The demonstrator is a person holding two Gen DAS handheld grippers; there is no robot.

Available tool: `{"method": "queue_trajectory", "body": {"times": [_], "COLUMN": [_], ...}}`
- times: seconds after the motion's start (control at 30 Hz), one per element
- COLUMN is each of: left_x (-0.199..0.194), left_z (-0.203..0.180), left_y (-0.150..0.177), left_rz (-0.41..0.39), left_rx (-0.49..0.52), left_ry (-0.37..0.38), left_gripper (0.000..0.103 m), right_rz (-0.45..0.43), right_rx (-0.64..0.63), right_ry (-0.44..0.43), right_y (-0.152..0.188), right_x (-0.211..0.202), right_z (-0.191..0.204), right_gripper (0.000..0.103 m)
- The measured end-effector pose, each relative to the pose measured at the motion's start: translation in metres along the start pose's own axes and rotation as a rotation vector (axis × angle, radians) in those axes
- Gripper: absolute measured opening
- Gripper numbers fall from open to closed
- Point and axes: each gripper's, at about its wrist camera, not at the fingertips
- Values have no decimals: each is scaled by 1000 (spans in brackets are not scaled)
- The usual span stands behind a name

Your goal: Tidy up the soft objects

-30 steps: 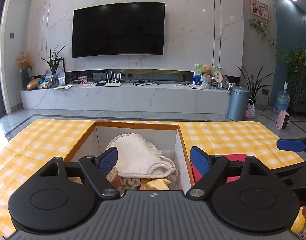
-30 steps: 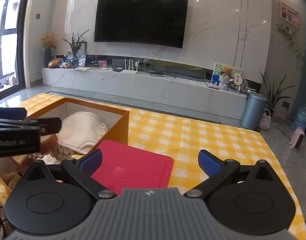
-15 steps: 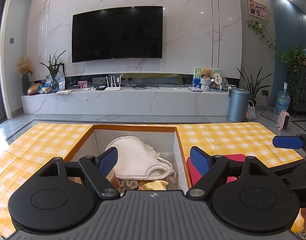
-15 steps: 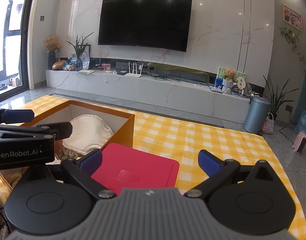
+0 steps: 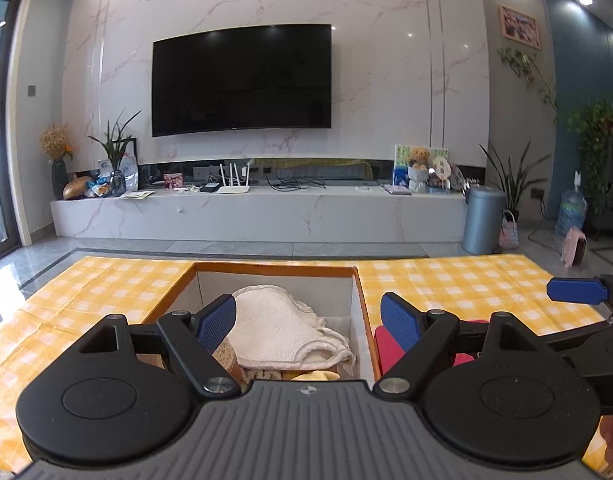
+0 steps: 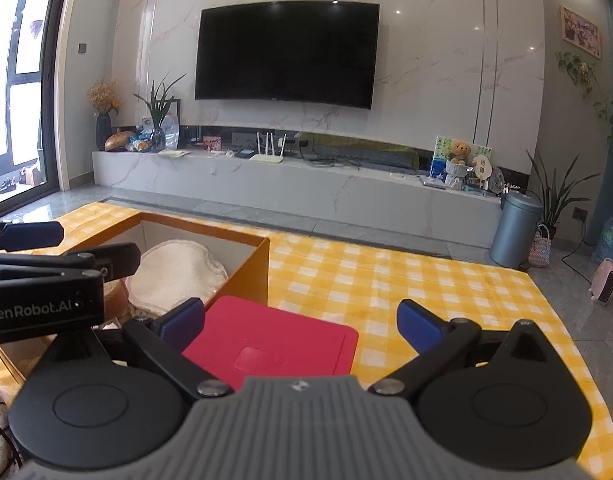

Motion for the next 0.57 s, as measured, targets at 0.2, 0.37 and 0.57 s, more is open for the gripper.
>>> {"method": "queue_trajectory", "body": {"times": [0.2,0.37,0.57], "left_x": [-1,-1,-1], "left_z": [-1,-2,-1], "left_y": [-2,-1,-1], "left_rz": [-10,-6,-4], "left_rx": [5,4,2], "left_ry": [-4,-14,-13], "left_gripper": [96,96,96], "right_rz": [-9,-4,1], "right_rx": [8,34,42], "right_ry": [-20,-15,-15], "right_y": [-2,0,2], "right_x": [-2,2,3], "right_z": [-2,-5,-6], "right_gripper": [100,100,100]}}
Point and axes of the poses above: each gripper's, at about its wrist camera, not at the fingertips, and x roughly the way its jaws point, z to its left, y to its underside, and after that the axes turned 5 degrees about -z, right-handed
